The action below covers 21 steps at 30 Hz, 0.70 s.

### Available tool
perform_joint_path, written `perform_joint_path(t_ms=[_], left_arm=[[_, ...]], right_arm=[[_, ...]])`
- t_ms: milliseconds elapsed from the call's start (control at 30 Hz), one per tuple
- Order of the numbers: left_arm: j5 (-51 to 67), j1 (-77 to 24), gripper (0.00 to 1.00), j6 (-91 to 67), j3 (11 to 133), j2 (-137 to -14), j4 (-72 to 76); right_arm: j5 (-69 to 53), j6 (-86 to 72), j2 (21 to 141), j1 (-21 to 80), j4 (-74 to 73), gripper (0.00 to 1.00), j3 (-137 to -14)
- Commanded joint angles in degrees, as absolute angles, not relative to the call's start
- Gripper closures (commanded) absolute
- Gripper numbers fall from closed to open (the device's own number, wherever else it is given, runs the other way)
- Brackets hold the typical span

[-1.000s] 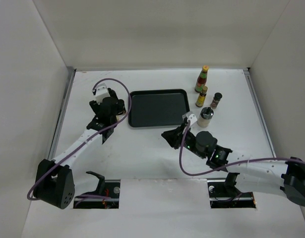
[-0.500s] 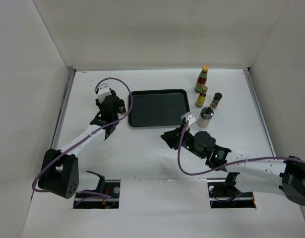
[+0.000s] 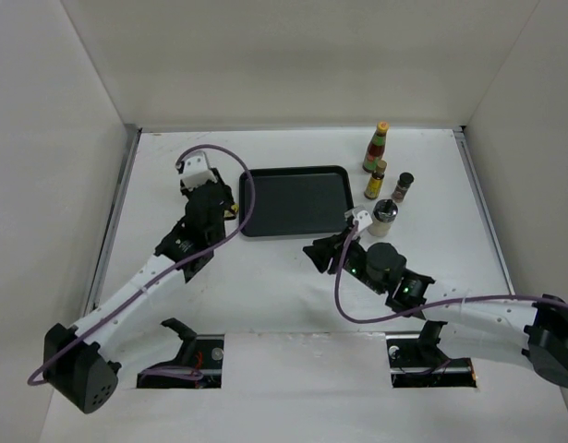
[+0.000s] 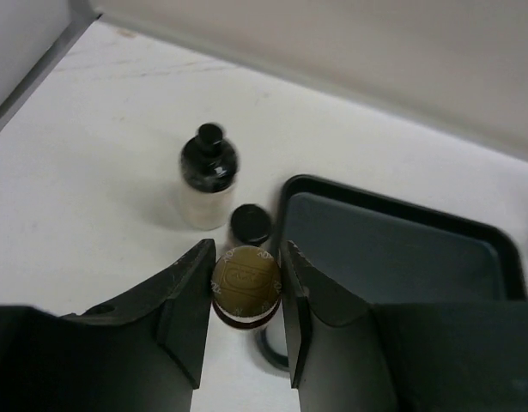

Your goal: Organize the condiment bottles

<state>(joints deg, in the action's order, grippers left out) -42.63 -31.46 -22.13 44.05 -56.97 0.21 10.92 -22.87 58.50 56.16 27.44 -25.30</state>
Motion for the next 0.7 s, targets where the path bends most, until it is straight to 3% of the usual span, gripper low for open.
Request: perform_joint_path(t_ms=[0,300,667], left_arm=[[-42.9,-33.7,0.83,-21.1,51.7,-62.5,5.6],[-37.1,-31.4,0.82,-18.3,69.9,-90.1,13.2],[-32.9,-27.6,0.82,-17.0,76.2,-102.5,18.4]], right_arm=[[13.1,-24.1,56.8,55.2,29.9,0.54,-24.7],[13.5,-24.6,55.4,53.0,28.7,0.52,-23.9],[13.2,-24.3,56.6,52.9,29.4,0.52,-24.2]])
